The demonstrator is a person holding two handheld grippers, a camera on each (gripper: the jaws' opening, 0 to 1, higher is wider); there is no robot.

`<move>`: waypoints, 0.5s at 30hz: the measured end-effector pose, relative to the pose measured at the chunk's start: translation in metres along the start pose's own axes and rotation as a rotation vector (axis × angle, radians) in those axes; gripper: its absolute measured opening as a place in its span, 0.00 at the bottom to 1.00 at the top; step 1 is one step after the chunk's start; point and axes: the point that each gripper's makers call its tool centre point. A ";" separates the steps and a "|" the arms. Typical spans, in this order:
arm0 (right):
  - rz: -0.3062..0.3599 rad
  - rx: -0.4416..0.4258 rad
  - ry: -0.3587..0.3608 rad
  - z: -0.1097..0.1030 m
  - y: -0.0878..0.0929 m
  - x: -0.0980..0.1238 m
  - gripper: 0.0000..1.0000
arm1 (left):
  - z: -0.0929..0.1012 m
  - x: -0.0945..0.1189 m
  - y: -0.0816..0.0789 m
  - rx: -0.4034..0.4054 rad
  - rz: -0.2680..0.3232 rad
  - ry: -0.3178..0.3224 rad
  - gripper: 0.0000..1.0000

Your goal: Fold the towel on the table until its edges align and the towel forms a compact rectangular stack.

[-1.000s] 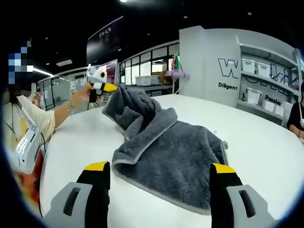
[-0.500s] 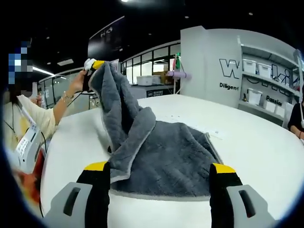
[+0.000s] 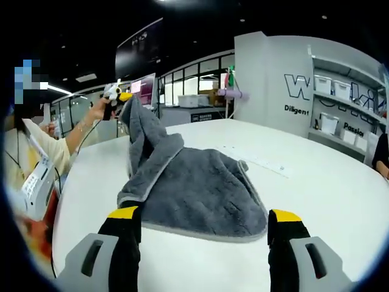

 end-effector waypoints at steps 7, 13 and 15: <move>-0.025 0.009 -0.025 -0.007 0.006 -0.003 0.86 | -0.043 0.020 0.031 -0.015 -0.057 -0.088 0.02; -0.035 0.001 -0.030 -0.007 0.010 -0.001 0.86 | -0.078 0.031 0.059 -0.042 -0.122 -0.190 0.02; -0.038 0.002 -0.037 -0.010 0.010 -0.002 0.86 | -0.085 0.033 0.065 -0.037 -0.130 -0.202 0.02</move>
Point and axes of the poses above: the point that each gripper's makers call its tool centre point, and the gripper's own axes: x roughly backward along the fingers, z roughly to its right, y roughly out of its underside, and after that the axes turned 6 degrees about -y, right-handed
